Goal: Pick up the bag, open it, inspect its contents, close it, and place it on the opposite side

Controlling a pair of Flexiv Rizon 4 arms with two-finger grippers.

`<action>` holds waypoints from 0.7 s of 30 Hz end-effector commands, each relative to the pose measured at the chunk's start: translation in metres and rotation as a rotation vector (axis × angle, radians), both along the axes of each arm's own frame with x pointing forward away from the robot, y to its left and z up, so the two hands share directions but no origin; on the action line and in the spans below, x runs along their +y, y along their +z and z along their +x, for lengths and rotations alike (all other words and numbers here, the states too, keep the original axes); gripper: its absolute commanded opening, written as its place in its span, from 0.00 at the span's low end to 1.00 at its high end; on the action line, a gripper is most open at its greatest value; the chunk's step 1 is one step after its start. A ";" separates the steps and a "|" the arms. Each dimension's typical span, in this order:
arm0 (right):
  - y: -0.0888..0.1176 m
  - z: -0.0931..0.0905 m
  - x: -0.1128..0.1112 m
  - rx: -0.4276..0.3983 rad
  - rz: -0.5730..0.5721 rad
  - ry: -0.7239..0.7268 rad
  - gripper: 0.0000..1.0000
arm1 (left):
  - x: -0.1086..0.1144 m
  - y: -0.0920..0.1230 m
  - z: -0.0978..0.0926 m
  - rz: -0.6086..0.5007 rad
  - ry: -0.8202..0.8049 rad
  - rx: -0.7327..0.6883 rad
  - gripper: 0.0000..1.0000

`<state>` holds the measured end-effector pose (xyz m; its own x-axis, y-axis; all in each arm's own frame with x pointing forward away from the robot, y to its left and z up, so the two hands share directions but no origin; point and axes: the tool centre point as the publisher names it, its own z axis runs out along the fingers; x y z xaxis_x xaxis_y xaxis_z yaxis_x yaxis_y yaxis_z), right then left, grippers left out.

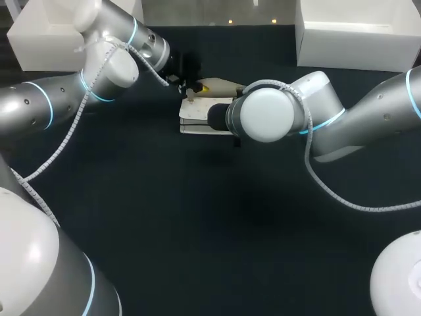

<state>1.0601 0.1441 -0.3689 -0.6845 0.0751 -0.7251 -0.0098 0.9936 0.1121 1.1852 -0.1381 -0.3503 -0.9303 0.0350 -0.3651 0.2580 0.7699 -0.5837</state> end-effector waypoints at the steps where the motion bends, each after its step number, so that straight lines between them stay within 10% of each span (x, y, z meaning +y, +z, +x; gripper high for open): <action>1: 0.000 -0.002 0.002 0.010 -0.011 0.007 0.40 | 0.000 0.007 0.002 -0.002 -0.011 0.000 0.00; 2: 0.001 -0.002 0.002 0.019 -0.025 0.003 1.00 | -0.001 0.009 0.002 -0.002 -0.014 -0.003 0.00; 21: 0.077 -0.028 0.003 0.088 -0.016 0.014 0.99 | 0.005 0.069 -0.002 0.001 -0.033 -0.006 0.00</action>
